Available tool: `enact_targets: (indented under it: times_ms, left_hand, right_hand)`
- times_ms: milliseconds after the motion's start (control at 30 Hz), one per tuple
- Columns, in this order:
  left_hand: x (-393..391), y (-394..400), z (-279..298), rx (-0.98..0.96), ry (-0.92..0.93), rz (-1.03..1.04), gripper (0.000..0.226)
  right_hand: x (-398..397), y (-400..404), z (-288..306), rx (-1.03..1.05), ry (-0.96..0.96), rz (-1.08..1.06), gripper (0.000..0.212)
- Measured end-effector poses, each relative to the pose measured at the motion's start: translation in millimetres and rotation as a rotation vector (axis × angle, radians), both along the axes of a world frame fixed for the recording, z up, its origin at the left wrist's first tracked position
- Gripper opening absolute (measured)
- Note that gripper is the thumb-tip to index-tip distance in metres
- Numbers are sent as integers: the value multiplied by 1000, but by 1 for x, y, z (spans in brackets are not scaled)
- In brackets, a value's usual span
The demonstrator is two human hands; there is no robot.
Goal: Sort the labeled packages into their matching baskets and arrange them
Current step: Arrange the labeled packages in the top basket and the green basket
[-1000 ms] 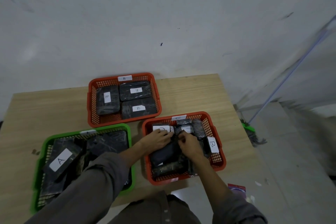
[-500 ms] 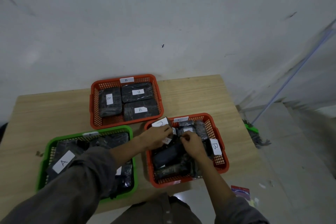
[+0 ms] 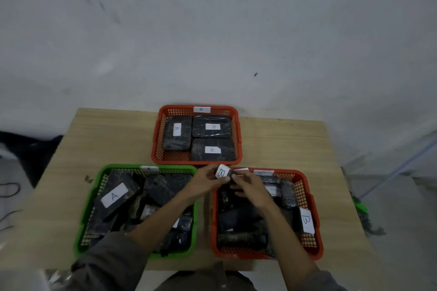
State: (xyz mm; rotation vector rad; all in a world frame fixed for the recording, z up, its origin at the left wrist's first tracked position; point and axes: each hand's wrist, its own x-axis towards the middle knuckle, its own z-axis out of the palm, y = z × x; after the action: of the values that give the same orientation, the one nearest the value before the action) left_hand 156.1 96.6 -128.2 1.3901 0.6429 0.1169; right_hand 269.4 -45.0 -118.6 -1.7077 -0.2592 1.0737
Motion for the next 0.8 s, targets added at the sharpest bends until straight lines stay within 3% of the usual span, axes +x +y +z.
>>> enact_targets:
  times_ms: [100, 233, 467, 567, 700, 800]
  left_hand:
    - [-11, 13, -5, -62, 50, 142, 25]
    - [-19, 31, -12, -131, 101, 273, 38]
    - [-10, 43, -14, -303, 108, 369, 38]
    - [5, 50, -11, -242, 177, 413, 36]
    - [40, 65, -13, -303, 196, 472, 37]
    - [73, 78, -16, -376, 207, 491, 40]
  right_hand:
    - [-4, 20, 1, 20, 27, -74, 11]
    - [-7, 43, 0, 57, 48, -66, 14]
    - [-3, 73, -10, 85, -6, 33, 37]
    - [10, 86, -11, 27, -55, -8, 44]
    - [32, 96, -14, -51, -193, -69, 31]
    - [50, 95, -19, -140, -362, 8, 20]
